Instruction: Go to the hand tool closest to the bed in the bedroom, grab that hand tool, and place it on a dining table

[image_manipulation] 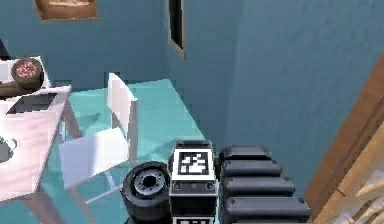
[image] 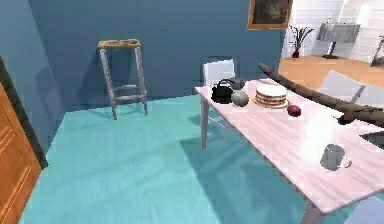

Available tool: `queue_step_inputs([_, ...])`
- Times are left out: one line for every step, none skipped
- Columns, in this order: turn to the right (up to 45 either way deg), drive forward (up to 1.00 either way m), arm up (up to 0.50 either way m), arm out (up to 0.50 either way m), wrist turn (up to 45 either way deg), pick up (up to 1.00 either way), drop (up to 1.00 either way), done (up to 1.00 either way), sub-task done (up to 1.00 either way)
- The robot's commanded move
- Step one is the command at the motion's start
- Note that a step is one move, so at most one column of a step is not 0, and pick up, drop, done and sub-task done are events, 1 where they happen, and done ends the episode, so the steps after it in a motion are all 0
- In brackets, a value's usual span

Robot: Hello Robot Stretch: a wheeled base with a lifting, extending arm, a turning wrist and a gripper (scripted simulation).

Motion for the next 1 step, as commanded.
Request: queue_step_inputs([-3.0, 0.00, 0.00, 0.00, 0.0, 0.00, 0.00, 0.00, 0.00])
